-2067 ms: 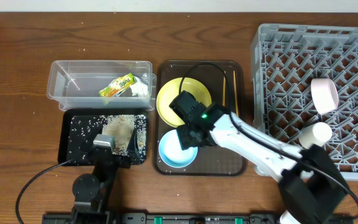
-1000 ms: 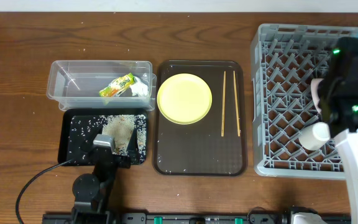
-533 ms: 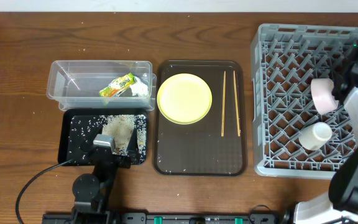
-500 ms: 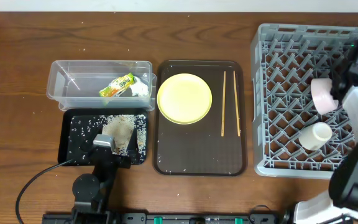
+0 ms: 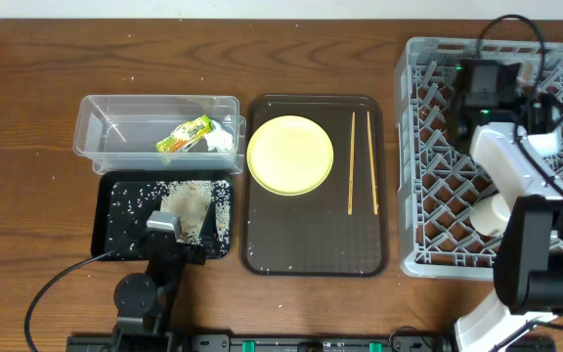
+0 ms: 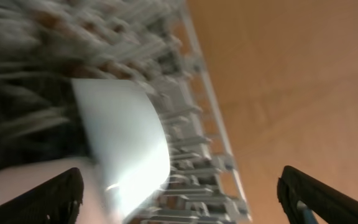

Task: Sort waste into correct bins and load items into the dishwasher rack
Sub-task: 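Reach the right gripper to the yellow plate and lift it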

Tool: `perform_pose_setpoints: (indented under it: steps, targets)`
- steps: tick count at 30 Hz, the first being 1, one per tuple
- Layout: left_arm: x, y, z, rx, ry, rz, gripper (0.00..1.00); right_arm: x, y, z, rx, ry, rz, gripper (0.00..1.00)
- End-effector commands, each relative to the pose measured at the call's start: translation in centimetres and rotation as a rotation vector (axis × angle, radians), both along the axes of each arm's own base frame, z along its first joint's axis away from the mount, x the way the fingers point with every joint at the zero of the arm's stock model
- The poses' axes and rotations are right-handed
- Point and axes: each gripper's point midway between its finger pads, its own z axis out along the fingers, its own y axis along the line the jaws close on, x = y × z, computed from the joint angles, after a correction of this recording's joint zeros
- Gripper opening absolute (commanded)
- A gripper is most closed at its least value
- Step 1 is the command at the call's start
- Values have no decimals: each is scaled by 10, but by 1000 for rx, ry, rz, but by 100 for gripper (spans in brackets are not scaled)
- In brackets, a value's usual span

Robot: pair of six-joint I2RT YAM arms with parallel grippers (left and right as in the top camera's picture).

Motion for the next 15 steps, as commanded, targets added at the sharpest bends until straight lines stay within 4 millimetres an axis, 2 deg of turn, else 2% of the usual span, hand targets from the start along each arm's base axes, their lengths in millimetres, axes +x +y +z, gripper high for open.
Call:
perform_pose_setpoints:
  steps: [1,2,3,6,7,9,11,13,15]
  targets:
    - [-1,-1,-14,19,38,-12,99,15,57,24,124,-69,202,98]
    - [-1,-1,-14,19,38,-12,99,17,82,31,175,-78,286,94]
    - [-1,-1,-14,19,38,-12,99,17,99,34,220,-89,339,93]
    - [-1,-1,-14,19,38,-12,99,7,180,36,503,-116,559,79]
    - [-1,-1,-14,19,38,-12,99,-1,212,31,641,-107,626,75]
    - [-1,-1,-14,19,38,-12,99,-21,270,18,910,-56,708,71]
    - [-1,-1,-14,19,38,-12,99,-44,318,3,1174,-1,683,71]
    - [-1,-1,-14,19,38,-12,99,-60,348,-14,1307,63,636,70]
    - [-1,-1,-14,19,38,-12,99,-66,359,-34,1323,84,550,70]
